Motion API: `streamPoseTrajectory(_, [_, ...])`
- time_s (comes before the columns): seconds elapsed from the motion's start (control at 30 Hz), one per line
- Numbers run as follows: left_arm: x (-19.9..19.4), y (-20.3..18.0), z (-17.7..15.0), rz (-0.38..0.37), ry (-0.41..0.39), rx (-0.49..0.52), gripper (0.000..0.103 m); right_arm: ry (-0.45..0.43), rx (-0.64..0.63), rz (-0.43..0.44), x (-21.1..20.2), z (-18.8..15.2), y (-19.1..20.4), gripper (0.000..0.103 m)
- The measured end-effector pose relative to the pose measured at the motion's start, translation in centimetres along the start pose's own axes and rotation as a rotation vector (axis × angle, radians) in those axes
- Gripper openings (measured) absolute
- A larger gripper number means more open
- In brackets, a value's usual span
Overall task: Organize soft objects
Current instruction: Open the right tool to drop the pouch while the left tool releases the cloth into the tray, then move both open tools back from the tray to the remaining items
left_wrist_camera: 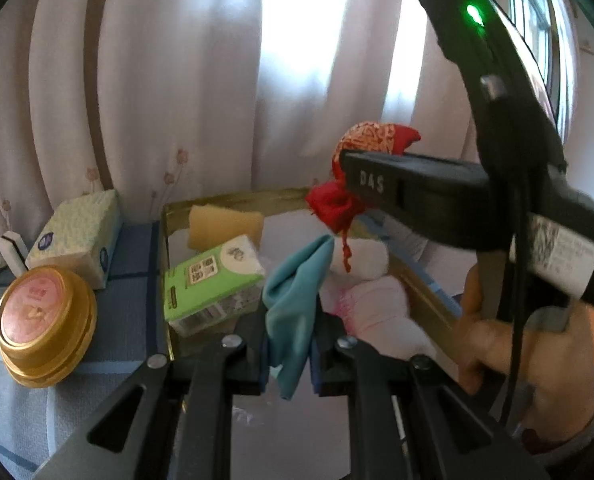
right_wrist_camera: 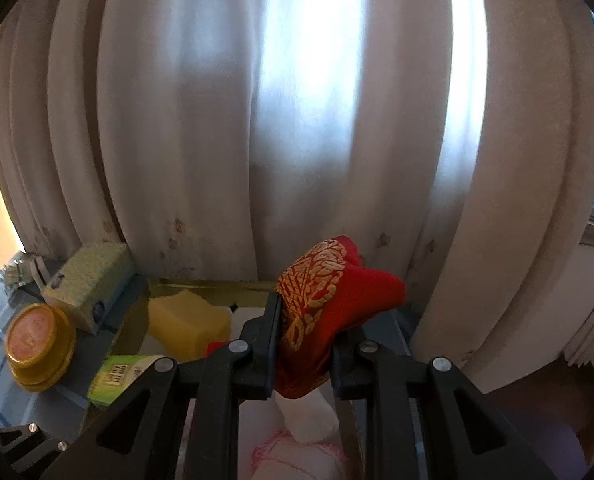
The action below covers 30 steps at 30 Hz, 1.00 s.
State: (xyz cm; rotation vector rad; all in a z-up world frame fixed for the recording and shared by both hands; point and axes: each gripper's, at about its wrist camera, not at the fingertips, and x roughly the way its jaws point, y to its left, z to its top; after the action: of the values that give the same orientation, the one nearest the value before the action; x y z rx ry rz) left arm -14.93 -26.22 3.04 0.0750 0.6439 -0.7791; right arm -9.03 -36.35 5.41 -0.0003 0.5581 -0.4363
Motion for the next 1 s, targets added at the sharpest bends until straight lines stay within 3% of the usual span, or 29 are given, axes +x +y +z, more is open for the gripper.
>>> streamPoseTrajectory(0.2, [1.6,0.2,-0.6,0.023,0.053,-0.011,0.013,0.096,0.026,0.068,1.9,0.2,-0.3,0.023])
streamPoseTrajectory(0.27, [2.1,0.3,-0.7,0.032,0.062,-0.013,0.016,0.119,0.020,0.114,2.5,0.2,-0.1,0.032])
streamPoseTrajectory(0.3, [2.1,0.2,-0.7,0.038,0.066,-0.004,0.023,0.127,0.023,0.133,2.7,0.2,-0.2,0.045])
streamPoseTrajectory(0.33, [2.0,0.1,-0.6,0.037,0.060,0.004,0.048,0.139,0.037,0.153,2.9,0.2,-0.3,0.051])
streamPoseTrajectory(0.37, [1.6,-0.2,-0.6,0.042,0.050,0.019,0.064,0.145,0.060,0.167,2.8,0.1,-0.6,0.063])
streamPoseTrajectory(0.4, [1.2,-0.3,-0.5,0.056,0.034,0.027,0.089,0.142,0.094,0.191,2.6,0.1,-1.0,0.071])
streamPoseTrajectory(0.43, [0.7,-0.4,-0.5,0.065,0.014,0.032,0.101,0.131,0.137,0.231,2.3,0.1,-1.6,0.073])
streamPoseTrajectory(0.53, [-1.5,-0.8,-0.5,0.090,-0.100,0.060,0.102,0.097,0.266,0.302,1.0,-0.2,-3.2,0.076])
streamPoseTrajectory(0.6, [-2.3,-1.0,-0.4,0.109,-0.124,0.088,0.102,0.056,0.335,0.312,0.1,-0.6,-3.8,0.077])
streamPoseTrajectory(0.7, [-2.7,-0.3,-0.4,0.140,-0.130,0.080,0.102,-0.036,0.419,0.247,-2.0,-1.5,-4.4,0.078])
streamPoseTrajectory(0.83, [-3.1,1.5,-0.4,0.179,-0.153,0.047,0.102,-0.210,0.456,0.093,-5.6,-3.6,-3.7,0.079])
streamPoseTrajectory(0.9, [-3.7,2.6,-0.5,0.218,-0.184,0.035,0.102,-0.299,0.452,0.003,-7.1,-4.4,-2.8,0.090])
streamPoseTrajectory(1.0, [-4.8,4.2,-0.5,0.296,-0.237,0.024,0.102,-0.447,0.453,-0.114,-9.6,-6.0,-0.8,0.095])
